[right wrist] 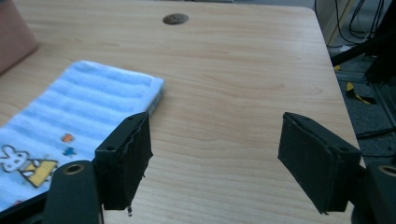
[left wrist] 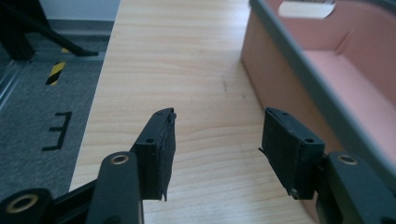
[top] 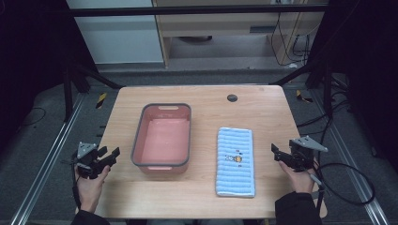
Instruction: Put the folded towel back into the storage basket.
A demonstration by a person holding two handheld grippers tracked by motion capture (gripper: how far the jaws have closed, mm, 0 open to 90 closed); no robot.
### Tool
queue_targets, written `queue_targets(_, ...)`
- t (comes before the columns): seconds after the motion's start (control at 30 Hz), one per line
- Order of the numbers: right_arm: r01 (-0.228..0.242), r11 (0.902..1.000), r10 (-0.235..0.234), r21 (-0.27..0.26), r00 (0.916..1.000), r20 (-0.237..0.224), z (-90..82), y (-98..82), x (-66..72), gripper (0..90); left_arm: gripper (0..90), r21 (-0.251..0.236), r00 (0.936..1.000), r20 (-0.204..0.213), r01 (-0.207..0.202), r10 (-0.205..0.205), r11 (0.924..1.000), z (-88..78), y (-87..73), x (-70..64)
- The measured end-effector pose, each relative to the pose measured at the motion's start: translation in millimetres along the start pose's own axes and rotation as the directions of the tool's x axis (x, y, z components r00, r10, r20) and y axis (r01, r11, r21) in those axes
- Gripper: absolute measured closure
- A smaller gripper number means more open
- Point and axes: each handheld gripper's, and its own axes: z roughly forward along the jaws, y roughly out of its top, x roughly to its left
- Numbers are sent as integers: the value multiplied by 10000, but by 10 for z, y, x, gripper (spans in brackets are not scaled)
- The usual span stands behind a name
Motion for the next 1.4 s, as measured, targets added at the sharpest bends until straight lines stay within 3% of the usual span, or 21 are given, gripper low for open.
queue_targets(0.2,43,9990,-51,-454,9998,-181,-81,75,66,242,415,-475,9996,143,-245,252,9986,-109,84,-63)
queue_targets(0.43,223,9989,-242,-408,9987,-457,-89,119,144,228,393,-771,9981,326,-489,516,9958,-193,150,-192)
queue_targets(0.77,328,9984,-358,-464,9973,-647,-169,214,183,220,359,-1003,9955,800,-430,511,9940,-290,231,-349)
queue_targets(1.1,324,9974,-372,-648,9965,-753,-246,303,167,232,336,-1297,9864,1325,-798,971,9883,-388,326,-571)
queue_targets(1.4,401,9967,-474,-701,9934,-1048,-263,442,234,239,323,-1262,9763,1654,-1193,1395,9848,-346,387,-803)
